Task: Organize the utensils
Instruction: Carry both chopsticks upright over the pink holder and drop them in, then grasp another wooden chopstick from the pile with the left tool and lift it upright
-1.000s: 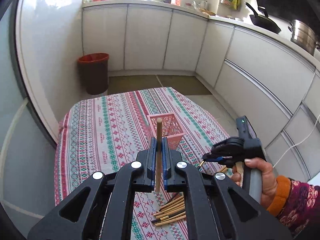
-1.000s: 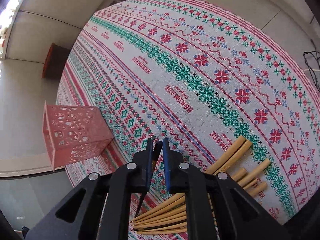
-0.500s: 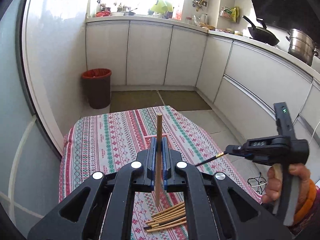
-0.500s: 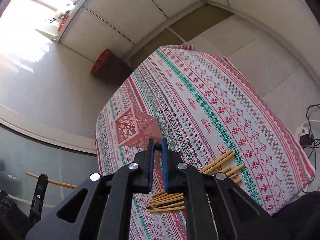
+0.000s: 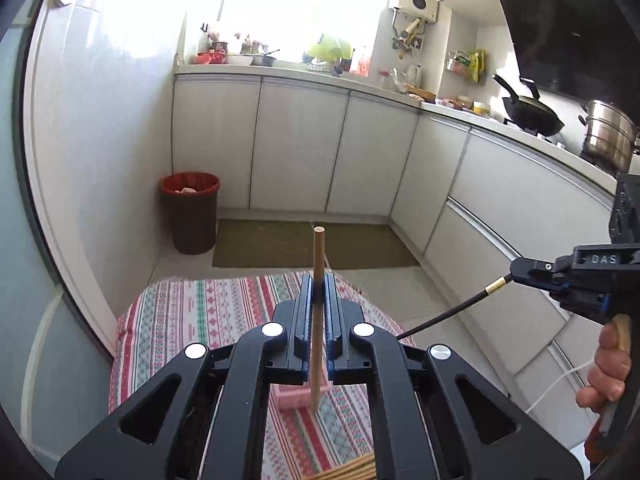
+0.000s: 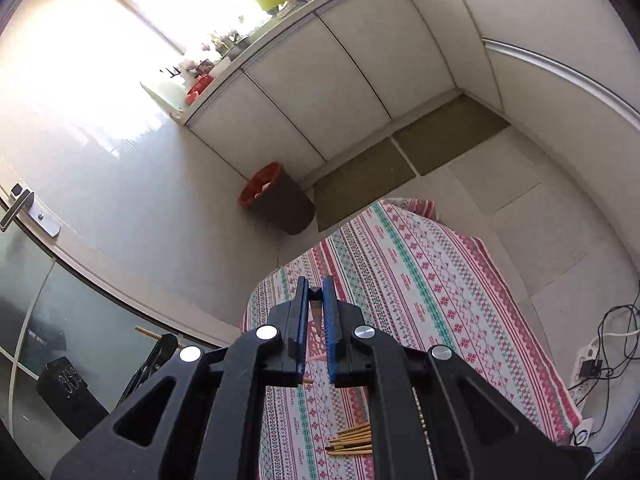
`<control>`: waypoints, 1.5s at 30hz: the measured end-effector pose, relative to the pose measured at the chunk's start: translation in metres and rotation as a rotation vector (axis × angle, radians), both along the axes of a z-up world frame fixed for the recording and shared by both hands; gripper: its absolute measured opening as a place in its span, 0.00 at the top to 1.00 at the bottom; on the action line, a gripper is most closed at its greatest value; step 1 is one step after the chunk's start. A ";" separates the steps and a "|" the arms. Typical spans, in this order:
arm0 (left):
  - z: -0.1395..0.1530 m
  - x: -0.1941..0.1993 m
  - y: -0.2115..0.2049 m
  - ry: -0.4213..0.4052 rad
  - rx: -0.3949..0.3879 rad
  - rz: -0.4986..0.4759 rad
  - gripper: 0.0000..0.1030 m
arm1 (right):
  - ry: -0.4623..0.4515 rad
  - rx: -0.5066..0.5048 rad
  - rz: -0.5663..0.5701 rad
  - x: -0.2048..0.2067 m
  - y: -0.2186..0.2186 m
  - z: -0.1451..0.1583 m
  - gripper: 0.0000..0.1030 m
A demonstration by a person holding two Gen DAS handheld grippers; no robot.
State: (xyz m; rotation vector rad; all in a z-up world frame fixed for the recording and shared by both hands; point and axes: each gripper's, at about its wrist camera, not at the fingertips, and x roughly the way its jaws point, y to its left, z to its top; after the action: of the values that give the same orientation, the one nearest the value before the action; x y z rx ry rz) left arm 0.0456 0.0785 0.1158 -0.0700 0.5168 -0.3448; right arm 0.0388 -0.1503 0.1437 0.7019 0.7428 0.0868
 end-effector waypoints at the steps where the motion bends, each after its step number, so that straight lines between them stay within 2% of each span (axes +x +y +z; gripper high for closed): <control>1: 0.000 0.006 -0.001 0.000 -0.003 0.005 0.96 | -0.002 -0.009 0.008 0.006 0.003 0.001 0.93; 6: -0.021 0.039 -0.007 0.042 -0.002 0.030 0.95 | 0.026 -0.076 0.048 0.037 0.023 -0.009 0.93; 7: -0.030 0.047 -0.007 0.070 0.001 0.042 0.92 | 0.042 -0.085 0.056 0.045 0.027 -0.016 0.93; 8: -0.038 0.051 -0.005 0.086 -0.006 0.058 0.80 | 0.059 -0.088 0.063 0.052 0.031 -0.024 0.93; 10: -0.051 0.054 0.005 0.096 -0.045 0.084 0.71 | 0.084 -0.106 0.075 0.065 0.039 -0.037 0.93; 13: -0.062 0.053 0.017 0.096 -0.055 0.117 0.70 | 0.110 -0.136 0.092 0.079 0.052 -0.054 0.93; 17: -0.061 0.054 0.034 0.092 -0.079 0.143 0.63 | 0.141 -0.156 0.111 0.092 0.066 -0.070 0.93; 21: -0.063 0.055 0.041 0.107 -0.078 0.154 0.61 | 0.173 -0.182 0.128 0.104 0.081 -0.085 0.93; 24: -0.067 0.056 0.043 0.126 -0.075 0.154 0.59 | 0.201 -0.179 0.140 0.108 0.087 -0.097 0.86; 26: -0.067 0.055 0.041 0.132 -0.065 0.149 0.56 | 0.209 -0.151 0.143 0.105 0.086 -0.102 0.68; 28: -0.067 0.053 0.038 0.134 -0.058 0.145 0.53 | 0.211 -0.156 0.138 0.102 0.085 -0.103 0.61; 30: -0.066 0.052 0.035 0.136 -0.051 0.136 0.48 | 0.205 -0.186 0.130 0.095 0.084 -0.102 0.58; 32: -0.066 0.049 0.028 0.135 -0.036 0.129 0.41 | 0.184 -0.232 0.104 0.085 0.083 -0.099 0.48; 36: -0.067 0.040 0.014 0.137 0.008 0.113 0.39 | 0.159 -0.306 0.076 0.070 0.082 -0.096 0.42; 39: -0.069 0.033 0.007 0.139 0.030 0.108 0.29 | 0.143 -0.353 0.054 0.056 0.078 -0.093 0.35; 41: -0.072 0.027 0.003 0.141 0.045 0.115 0.16 | 0.126 -0.389 0.026 0.044 0.075 -0.091 0.25; 45: -0.084 0.017 -0.002 0.163 0.064 0.109 0.08 | 0.093 -0.464 -0.054 0.021 0.065 -0.090 0.12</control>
State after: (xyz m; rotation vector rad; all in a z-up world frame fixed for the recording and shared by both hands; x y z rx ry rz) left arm 0.0631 0.0762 0.0316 -0.0647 0.6826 -0.2169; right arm 0.0594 -0.0857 0.0536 0.2838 0.7964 -0.1656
